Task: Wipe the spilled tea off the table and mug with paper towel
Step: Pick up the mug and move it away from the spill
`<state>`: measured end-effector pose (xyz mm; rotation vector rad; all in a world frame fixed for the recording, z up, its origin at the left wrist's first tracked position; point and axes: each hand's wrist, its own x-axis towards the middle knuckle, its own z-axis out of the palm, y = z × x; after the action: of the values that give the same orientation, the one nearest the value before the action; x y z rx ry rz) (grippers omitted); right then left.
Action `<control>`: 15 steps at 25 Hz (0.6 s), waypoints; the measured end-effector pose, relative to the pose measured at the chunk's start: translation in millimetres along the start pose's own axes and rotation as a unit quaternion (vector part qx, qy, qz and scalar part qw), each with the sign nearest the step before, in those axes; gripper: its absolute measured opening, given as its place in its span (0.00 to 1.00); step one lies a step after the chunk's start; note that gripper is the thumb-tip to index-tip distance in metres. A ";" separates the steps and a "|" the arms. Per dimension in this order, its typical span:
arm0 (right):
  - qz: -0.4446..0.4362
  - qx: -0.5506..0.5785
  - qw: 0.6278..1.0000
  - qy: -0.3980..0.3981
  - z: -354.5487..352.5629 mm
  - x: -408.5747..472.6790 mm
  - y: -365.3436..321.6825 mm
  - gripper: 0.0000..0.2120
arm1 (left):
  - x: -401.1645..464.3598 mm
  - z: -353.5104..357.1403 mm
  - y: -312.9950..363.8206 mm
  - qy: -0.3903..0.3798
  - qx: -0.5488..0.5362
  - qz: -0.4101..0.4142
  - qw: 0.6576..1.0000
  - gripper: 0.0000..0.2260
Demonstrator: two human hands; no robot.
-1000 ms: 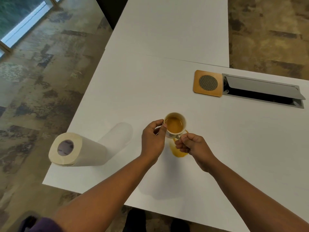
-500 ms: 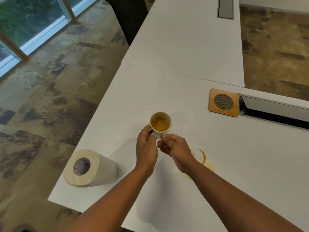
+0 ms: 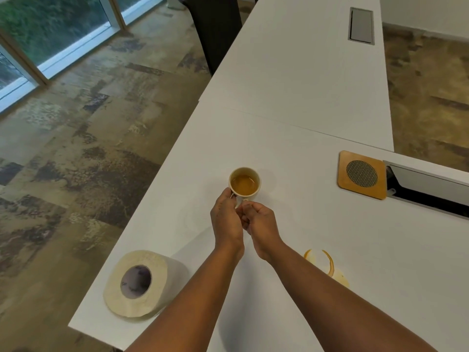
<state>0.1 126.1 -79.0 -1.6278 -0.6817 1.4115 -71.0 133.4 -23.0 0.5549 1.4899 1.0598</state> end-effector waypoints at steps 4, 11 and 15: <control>0.005 0.009 1.000 -0.006 8.3 8.7 -1.9 0.14 | 10.1 1.0 -1.6 -0.007 -0.022 0.002 1.000 0.17; 0.015 0.025 0.999 -0.017 11.9 14.9 0.3 0.14 | 17.5 -1.2 -2.5 -0.021 -0.037 0.015 0.999 0.20; 0.019 0.012 1.000 -0.020 14.9 17.3 1.9 0.14 | 17.1 -3.0 0.9 -0.014 -0.027 0.008 1.000 0.21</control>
<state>-10.9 143.4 -89.3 -1.6049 -0.6573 1.4779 -77.8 147.0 -31.3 0.5430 1.4303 1.0962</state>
